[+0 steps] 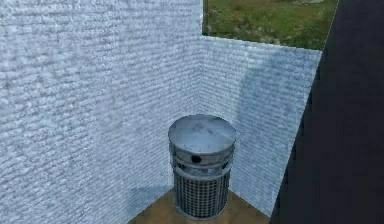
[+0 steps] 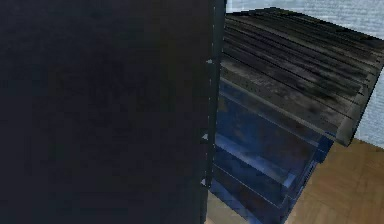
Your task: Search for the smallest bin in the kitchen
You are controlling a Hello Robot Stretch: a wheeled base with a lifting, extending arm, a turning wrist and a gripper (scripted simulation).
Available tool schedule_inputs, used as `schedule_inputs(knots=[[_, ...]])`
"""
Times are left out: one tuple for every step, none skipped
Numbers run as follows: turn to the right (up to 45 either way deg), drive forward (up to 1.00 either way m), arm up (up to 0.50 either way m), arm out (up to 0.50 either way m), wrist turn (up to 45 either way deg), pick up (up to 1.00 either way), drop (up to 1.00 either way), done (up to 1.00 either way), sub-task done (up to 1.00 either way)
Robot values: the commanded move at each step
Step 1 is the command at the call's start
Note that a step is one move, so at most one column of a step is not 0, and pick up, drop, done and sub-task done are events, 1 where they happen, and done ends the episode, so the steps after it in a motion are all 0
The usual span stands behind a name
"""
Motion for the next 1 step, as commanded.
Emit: schedule_inputs(knots=[[0.0,0.00,0.00,0.00,0.0,0.00,0.00,1.00,0.00]])
